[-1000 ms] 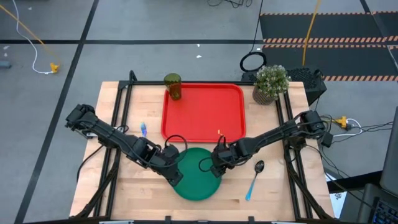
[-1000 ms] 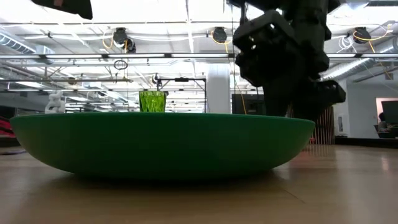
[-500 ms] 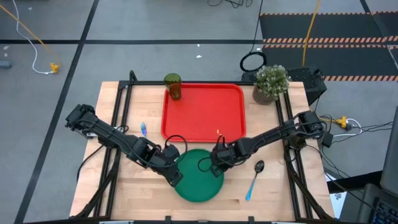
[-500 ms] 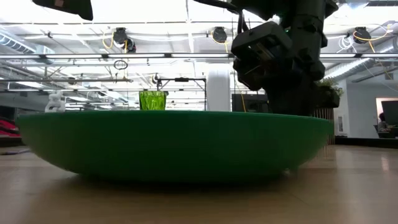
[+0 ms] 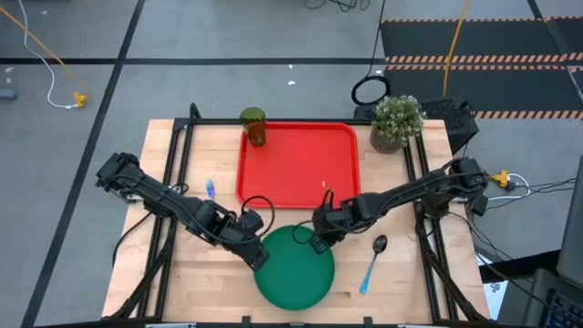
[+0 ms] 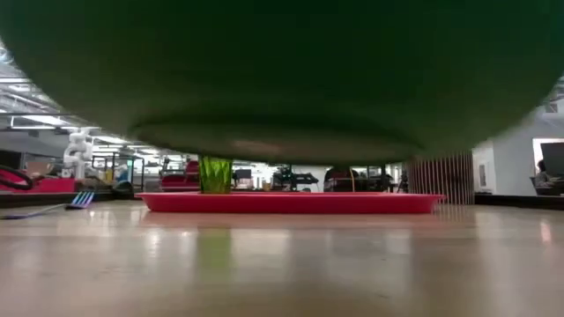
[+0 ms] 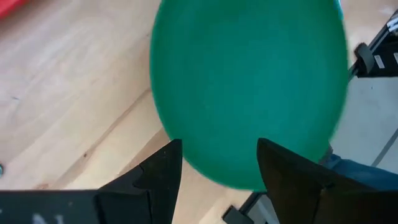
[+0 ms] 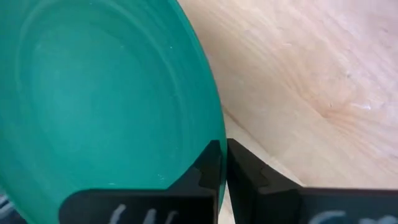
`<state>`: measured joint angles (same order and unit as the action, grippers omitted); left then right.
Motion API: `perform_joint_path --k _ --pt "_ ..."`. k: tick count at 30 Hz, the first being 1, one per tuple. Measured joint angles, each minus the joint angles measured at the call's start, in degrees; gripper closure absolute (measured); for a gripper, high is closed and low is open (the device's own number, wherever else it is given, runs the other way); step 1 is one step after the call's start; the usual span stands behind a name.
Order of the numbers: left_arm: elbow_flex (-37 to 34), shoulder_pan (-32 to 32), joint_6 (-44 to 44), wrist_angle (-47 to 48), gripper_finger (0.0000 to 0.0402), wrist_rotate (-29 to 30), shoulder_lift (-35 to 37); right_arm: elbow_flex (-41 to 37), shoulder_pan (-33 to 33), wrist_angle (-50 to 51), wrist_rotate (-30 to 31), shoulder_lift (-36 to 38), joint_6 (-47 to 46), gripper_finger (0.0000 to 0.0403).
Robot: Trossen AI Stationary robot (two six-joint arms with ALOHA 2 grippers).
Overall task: Pick and place plate/cup/fork/spoon on tray
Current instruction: Put the green plate on the orange serving tray to the bottom right of the green glass
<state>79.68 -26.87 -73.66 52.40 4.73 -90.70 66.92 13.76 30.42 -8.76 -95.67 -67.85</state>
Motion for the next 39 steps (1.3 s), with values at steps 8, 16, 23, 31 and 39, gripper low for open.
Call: perform_joint_path --k 8,16,23,31,39 --pt "0.0 0.6 0.8 1.9 0.0192 1.4 0.4 0.0 -4.4 6.9 1.3 7.9 1.4 0.0402" --pt "0.0 2.6 1.7 5.2 0.0192 7.1 5.8 0.0 -10.4 16.0 2.7 14.3 5.3 0.0402" --pt "0.0 6.9 4.1 5.9 0.0192 11.5 10.3 0.0 -17.8 13.8 3.1 15.5 11.3 0.0403" --pt "0.0 11.2 7.6 6.1 0.0192 11.9 12.2 0.1 -27.0 9.2 2.8 14.6 17.5 0.0403" --pt "0.0 14.3 9.3 5.7 0.0192 13.4 14.1 0.1 -36.1 6.6 2.2 11.8 24.7 0.0403"
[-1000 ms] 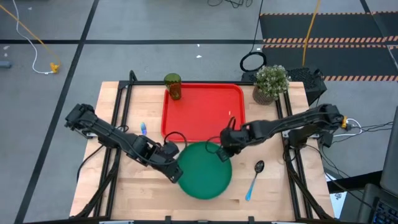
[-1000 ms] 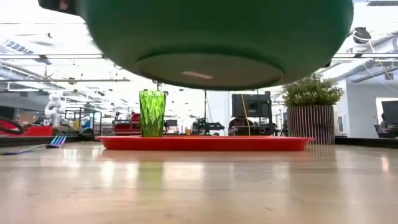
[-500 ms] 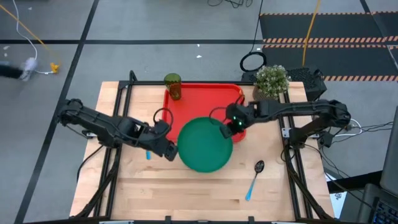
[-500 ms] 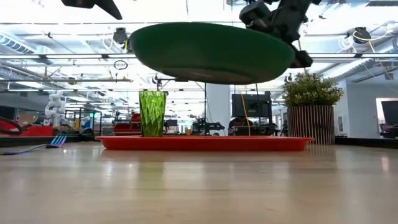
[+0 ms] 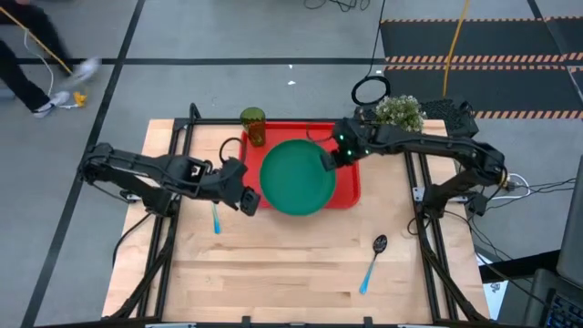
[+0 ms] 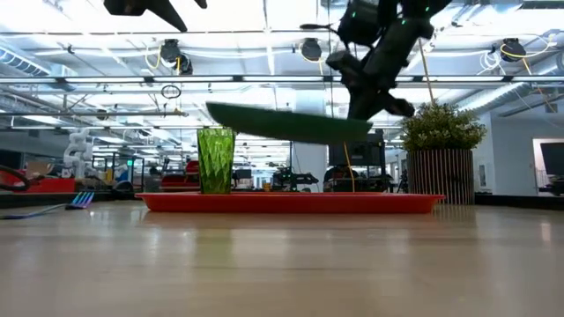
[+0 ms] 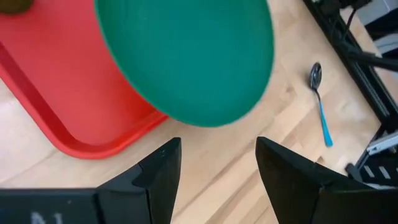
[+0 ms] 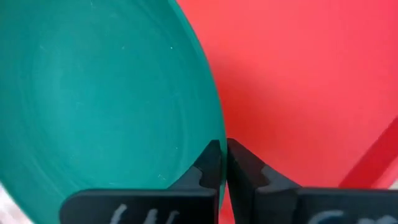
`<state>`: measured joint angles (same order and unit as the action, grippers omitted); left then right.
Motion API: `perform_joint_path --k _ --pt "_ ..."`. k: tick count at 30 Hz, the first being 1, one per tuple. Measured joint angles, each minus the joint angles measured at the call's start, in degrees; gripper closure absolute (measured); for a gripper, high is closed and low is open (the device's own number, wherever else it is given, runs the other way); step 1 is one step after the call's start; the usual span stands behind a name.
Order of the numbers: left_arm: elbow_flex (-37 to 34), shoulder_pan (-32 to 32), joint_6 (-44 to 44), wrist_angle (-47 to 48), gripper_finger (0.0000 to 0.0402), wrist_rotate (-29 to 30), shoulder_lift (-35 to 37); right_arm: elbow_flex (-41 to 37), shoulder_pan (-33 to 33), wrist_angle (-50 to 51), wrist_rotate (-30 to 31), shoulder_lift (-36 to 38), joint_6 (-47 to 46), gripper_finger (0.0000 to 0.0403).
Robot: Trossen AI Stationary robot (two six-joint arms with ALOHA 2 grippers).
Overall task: Pick and place plate/cup/fork/spoon on tray
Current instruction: Put the green plate on the orange serving tray to the bottom right of the green glass
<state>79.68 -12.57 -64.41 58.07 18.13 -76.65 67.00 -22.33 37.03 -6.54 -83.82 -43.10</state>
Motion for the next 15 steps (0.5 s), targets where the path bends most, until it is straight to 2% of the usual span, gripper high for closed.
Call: perform_joint_path --k 6,15 --pt "0.0 2.3 0.8 -0.8 0.0192 0.0 0.4 0.0 -4.5 -5.2 -5.6 -5.0 2.2 0.0403" --pt "0.0 4.4 0.7 -2.0 0.0192 0.0 0.4 0.0 -7.0 -12.0 -8.9 -13.0 2.2 0.0403"
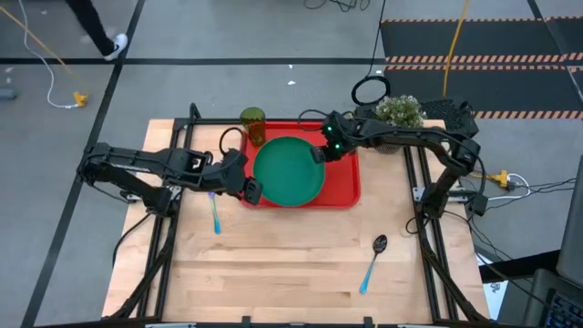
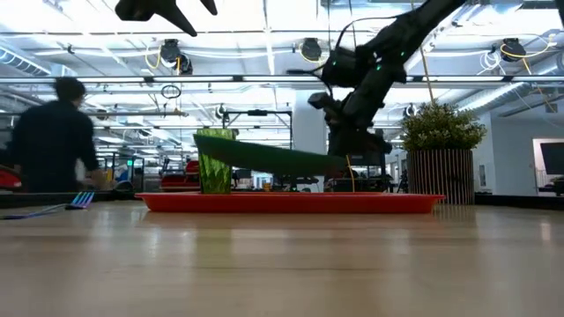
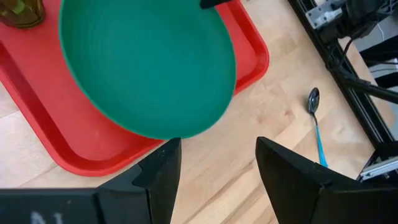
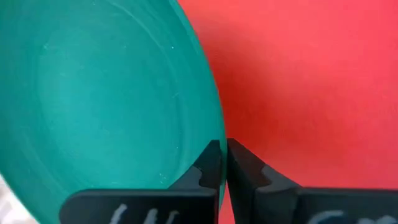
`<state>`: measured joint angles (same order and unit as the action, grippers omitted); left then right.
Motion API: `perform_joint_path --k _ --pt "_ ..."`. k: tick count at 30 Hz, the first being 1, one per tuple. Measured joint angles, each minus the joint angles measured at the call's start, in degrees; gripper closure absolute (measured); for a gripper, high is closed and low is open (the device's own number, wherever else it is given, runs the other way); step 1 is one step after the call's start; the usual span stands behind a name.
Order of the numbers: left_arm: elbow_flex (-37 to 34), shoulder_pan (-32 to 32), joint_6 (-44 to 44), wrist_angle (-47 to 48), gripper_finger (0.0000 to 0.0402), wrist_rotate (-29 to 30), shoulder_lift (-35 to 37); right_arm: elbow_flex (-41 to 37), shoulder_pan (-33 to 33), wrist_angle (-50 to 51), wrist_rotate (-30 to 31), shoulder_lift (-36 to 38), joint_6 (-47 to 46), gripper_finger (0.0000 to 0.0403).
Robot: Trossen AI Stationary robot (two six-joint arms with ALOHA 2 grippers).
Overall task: Pick and place plate/cup/fork/spoon on tray
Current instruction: Put the green plate on the orange serving tray to the bottom right of the green glass
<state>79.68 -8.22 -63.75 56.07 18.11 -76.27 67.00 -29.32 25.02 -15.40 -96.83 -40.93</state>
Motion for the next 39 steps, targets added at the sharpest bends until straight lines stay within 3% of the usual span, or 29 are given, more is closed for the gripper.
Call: perform_joint_path --k 10,32,39 --pt "0.0 0.6 -0.3 -0.2 0.0192 -0.4 0.0 0.0 -1.6 -4.1 0.0 -5.4 -0.4 0.0403" --pt "0.0 0.6 -1.3 -0.2 0.0192 -0.4 0.0 0.0 -3.7 -3.7 0.6 -5.4 0.9 0.0388" --pt "0.0 0.6 -2.1 -0.2 0.0192 -0.4 0.0 0.0 -3.7 -3.7 5.1 -5.4 -1.1 0.0369"
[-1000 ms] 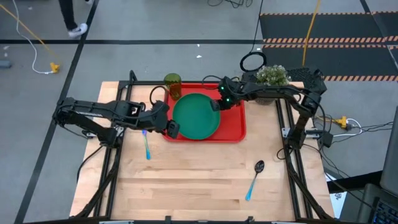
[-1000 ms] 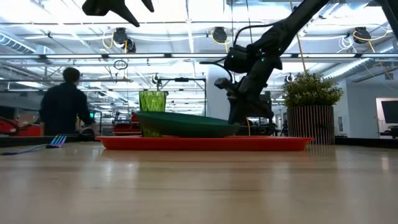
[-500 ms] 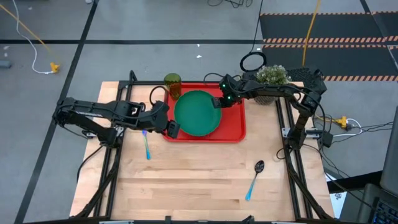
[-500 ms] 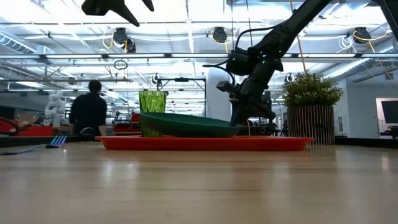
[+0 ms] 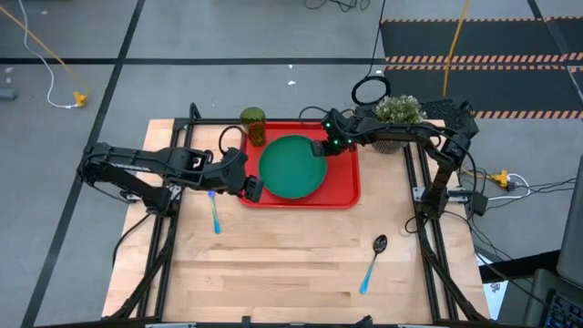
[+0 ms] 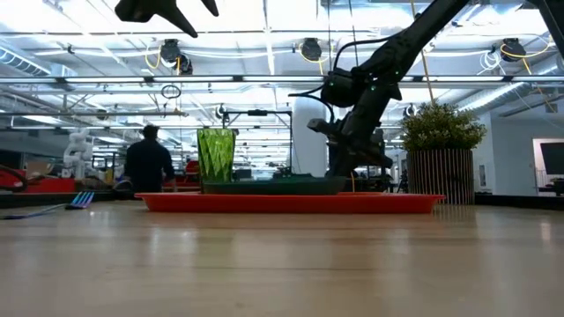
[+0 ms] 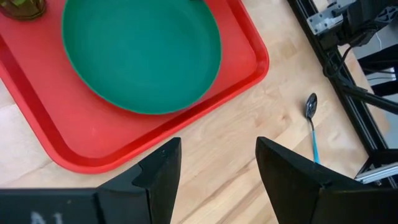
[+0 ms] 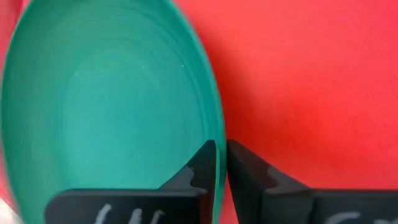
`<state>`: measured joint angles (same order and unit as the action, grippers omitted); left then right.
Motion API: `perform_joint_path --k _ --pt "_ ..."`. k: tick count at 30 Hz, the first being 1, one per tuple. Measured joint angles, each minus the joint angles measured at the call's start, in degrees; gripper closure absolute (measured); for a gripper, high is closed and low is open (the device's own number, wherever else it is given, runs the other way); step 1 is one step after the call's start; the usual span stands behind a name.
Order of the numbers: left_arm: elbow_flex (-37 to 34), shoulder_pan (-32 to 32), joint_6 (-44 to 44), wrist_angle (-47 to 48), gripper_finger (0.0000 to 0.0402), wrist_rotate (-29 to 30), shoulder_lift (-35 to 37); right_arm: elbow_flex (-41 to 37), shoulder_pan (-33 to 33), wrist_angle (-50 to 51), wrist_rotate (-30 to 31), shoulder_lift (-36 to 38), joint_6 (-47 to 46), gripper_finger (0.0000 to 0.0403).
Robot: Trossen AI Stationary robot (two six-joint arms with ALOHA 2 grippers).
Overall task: Pick and place plate/cup/fork/spoon on tray
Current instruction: Put the green plate on the orange serving tray to the bottom right of the green glass, then put the blue fork on the orange serving tray to the right of the green plate
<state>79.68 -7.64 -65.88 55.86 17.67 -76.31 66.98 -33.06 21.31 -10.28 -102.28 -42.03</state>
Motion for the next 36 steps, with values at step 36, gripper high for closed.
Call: perform_joint_path --k 36 --pt "-3.2 -2.7 -26.8 26.1 0.0192 -0.7 -3.1 0.0 13.8 7.2 10.4 26.0 6.7 0.0254"
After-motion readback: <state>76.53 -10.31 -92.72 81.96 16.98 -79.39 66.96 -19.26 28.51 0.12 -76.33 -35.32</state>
